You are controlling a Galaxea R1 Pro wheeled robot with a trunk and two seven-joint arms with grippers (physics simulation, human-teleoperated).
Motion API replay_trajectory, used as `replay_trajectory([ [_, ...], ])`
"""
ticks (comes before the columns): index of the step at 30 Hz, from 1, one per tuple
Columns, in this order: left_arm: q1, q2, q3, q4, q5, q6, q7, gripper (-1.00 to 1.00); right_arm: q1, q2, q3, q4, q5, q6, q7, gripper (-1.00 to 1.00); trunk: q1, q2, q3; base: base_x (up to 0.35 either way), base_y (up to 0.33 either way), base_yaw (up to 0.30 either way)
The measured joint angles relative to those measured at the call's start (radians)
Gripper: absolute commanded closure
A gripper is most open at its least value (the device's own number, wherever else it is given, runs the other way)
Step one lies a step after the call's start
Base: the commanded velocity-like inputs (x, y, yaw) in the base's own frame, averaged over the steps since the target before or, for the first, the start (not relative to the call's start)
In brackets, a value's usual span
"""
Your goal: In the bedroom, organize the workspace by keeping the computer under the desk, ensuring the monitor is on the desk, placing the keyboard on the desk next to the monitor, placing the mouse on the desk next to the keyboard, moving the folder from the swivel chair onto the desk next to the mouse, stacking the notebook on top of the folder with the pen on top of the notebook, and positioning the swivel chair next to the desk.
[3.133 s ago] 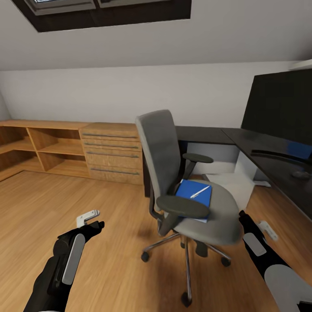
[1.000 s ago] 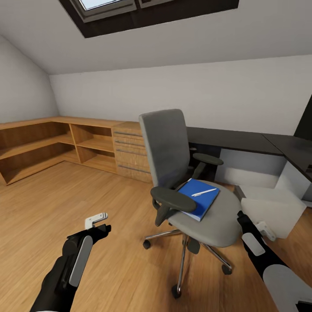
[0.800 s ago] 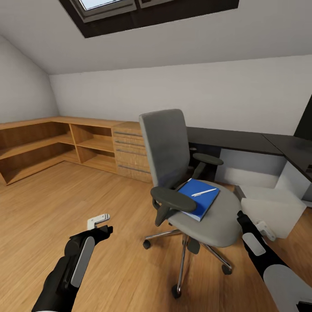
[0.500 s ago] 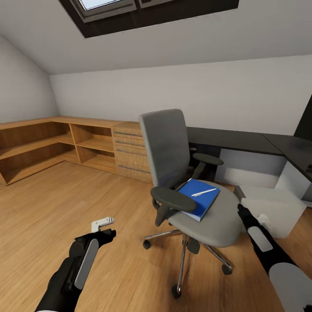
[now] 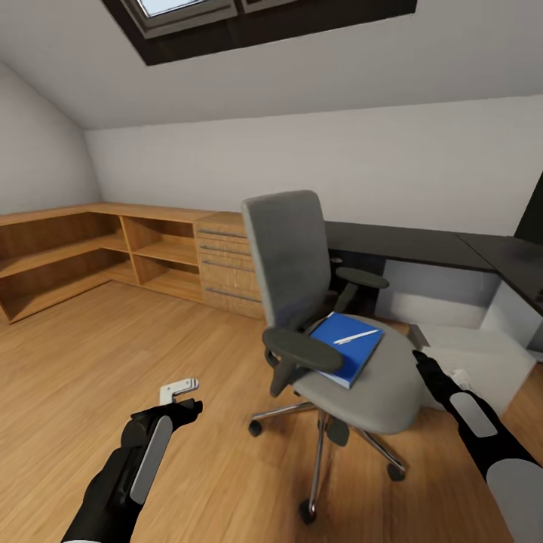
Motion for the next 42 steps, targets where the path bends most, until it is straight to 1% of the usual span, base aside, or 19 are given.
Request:
replay_trajectory([
  [8,0.000,0.000,0.000,0.000,0.000,0.000,0.000,-1.00,0.000,0.002,0.002,0.001,-0.006,0.000,0.001,-1.00,0.000,0.000,0.000,0.048,0.000,0.049],
  [10,0.000,0.000,0.001,-0.001,0.000,0.000,-0.001,-1.00,-0.001,-0.001,-0.002,0.001,0.007,0.001,-0.001,-1.00,0.000,0.000,0.000,0.002,0.000,0.251],
  [14,0.000,0.000,0.000,-0.001,0.000,0.000,-0.002,-1.00,-0.001,0.003,0.002,0.000,-0.004,0.000,0.003,-1.00,0.000,0.000,0.000,0.000,0.000,0.268],
  [17,0.000,0.000,0.001,-0.002,0.001,0.000,-0.001,-1.00,-0.001,0.003,0.000,0.000,0.005,-0.001,0.001,-1.00,0.000,0.000,0.000,0.000,0.000,0.272],
  [26,0.000,0.000,0.001,-0.002,0.002,0.000,0.000,-1.00,-0.001,0.003,0.000,0.000,0.005,-0.001,0.001,-1.00,0.000,0.000,0.000,0.000,0.000,0.273],
  [35,0.000,0.000,0.000,-0.001,0.002,0.000,0.000,-1.00,-0.001,-0.014,0.001,0.000,0.006,-0.001,0.000,-1.00,0.000,0.000,0.000,0.000,0.000,0.273],
  [42,0.000,-0.001,-0.001,0.000,0.002,0.000,0.000,-1.00,-0.001,-0.016,0.000,0.000,0.007,-0.003,-0.001,-1.00,0.000,0.000,0.000,0.000,0.000,0.273],
])
